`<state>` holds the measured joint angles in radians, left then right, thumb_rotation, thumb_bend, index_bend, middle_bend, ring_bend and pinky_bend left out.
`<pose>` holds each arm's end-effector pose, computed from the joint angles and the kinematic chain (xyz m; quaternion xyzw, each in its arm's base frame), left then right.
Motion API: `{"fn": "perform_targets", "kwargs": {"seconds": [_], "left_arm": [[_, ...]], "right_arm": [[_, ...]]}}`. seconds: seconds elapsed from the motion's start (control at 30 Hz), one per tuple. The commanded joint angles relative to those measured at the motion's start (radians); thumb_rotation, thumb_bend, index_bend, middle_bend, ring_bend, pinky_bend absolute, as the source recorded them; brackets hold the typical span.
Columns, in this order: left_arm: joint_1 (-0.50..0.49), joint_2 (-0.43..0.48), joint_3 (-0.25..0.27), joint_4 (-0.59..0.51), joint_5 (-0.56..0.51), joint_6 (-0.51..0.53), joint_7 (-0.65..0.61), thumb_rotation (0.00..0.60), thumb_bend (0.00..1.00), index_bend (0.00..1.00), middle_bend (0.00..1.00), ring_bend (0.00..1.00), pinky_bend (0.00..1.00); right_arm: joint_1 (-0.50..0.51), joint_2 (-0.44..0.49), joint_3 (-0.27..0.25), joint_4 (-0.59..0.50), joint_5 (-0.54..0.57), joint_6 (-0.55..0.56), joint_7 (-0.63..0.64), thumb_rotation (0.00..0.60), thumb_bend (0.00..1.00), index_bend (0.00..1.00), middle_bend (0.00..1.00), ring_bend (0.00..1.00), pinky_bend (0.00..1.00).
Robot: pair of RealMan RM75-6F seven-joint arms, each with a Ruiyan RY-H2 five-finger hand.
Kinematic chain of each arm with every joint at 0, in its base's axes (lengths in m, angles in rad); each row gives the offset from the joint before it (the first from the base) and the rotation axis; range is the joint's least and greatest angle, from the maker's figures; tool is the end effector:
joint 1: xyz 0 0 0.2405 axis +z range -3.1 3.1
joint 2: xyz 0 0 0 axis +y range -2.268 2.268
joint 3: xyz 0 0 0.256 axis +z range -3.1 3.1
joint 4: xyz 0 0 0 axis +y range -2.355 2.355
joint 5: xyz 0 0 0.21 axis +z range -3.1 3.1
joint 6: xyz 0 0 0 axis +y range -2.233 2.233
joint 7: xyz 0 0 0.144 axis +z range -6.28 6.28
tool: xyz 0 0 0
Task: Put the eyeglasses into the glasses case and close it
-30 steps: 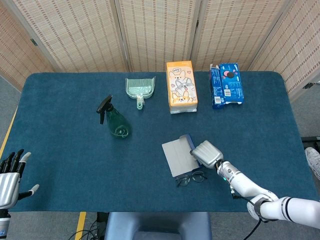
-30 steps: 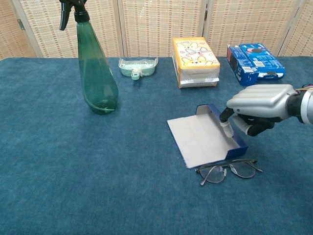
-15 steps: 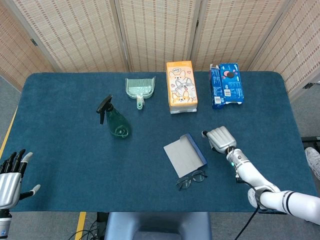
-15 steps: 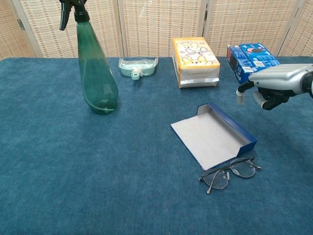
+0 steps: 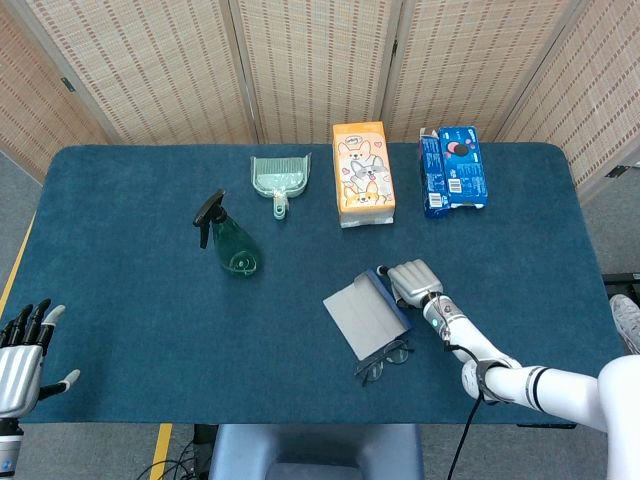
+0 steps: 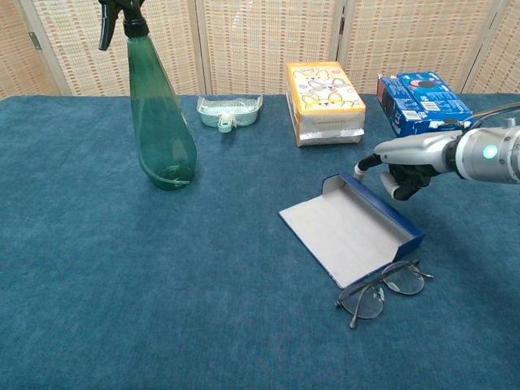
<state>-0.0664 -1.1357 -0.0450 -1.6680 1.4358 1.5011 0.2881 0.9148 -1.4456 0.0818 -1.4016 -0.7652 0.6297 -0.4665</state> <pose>-0.3097 0.1731 0.1532 -0.6114 -0.3414 -0.3069 0.6445 -0.1814 -0.3734 -0.0163 0.7996 -0.4099 0.1907 0.3953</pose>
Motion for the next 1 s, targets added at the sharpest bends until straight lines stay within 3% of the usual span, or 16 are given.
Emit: {"fn": "perform_targets", "kwargs": {"seconds": [0.03,0.3,0.4,0.43,0.5,0.57,0.73,1.0], "left_arm": [[0.0,-0.001,-0.001,0.001,0.0,0.001,-0.001,0.6,0.13,0.14,0.07,0.05,0.18],[0.005,0.001,0.001,0.007,-0.005,0.003,-0.008,0.6,0.13,0.14,0.07,0.05,0.18],[0.009,0.002,0.002,0.012,-0.007,0.004,-0.014,0.6,0.13,0.14,0.07,0.05,0.18],[0.009,0.002,0.002,0.013,-0.008,0.004,-0.016,0.6,0.13,0.14,0.07,0.05,0.18],[0.009,0.001,0.002,0.016,-0.009,0.002,-0.017,0.6,0.13,0.14,0.07,0.05,0.18],[0.006,-0.001,0.003,0.016,-0.006,-0.001,-0.019,0.6,0.13,0.14,0.07,0.05,0.18],[0.0,-0.008,0.003,0.019,0.003,-0.006,-0.02,0.6,0.13,0.14,0.07,0.05,0.18],[0.002,-0.005,0.003,0.019,0.001,-0.005,-0.022,0.6,0.13,0.14,0.07,0.05,0.18]], "right_arm": [[0.01,-0.016,0.011,-0.027,-0.042,-0.003,0.029,0.6,1.0,0.19,1.0,1.0,1.0],[0.027,-0.066,0.019,-0.078,-0.166,0.027,0.066,0.6,0.97,0.19,1.0,1.0,1.0],[0.013,-0.079,0.011,-0.087,-0.203,0.086,0.057,0.6,0.66,0.19,1.0,1.0,1.0],[0.008,-0.083,0.006,-0.085,-0.208,0.113,0.042,0.6,0.46,0.19,1.0,1.0,1.0],[-0.007,-0.098,-0.002,-0.081,-0.207,0.186,-0.008,0.6,0.23,0.19,1.0,1.0,1.0],[-0.018,-0.112,-0.008,-0.078,-0.199,0.239,-0.052,0.6,0.1,0.19,1.0,1.0,1.0],[-0.03,-0.135,-0.016,-0.075,-0.156,0.29,-0.13,0.6,0.06,0.19,1.0,1.0,1.0],[-0.029,-0.167,-0.015,-0.049,-0.139,0.277,-0.147,0.6,0.06,0.19,1.0,1.0,1.0]]}}
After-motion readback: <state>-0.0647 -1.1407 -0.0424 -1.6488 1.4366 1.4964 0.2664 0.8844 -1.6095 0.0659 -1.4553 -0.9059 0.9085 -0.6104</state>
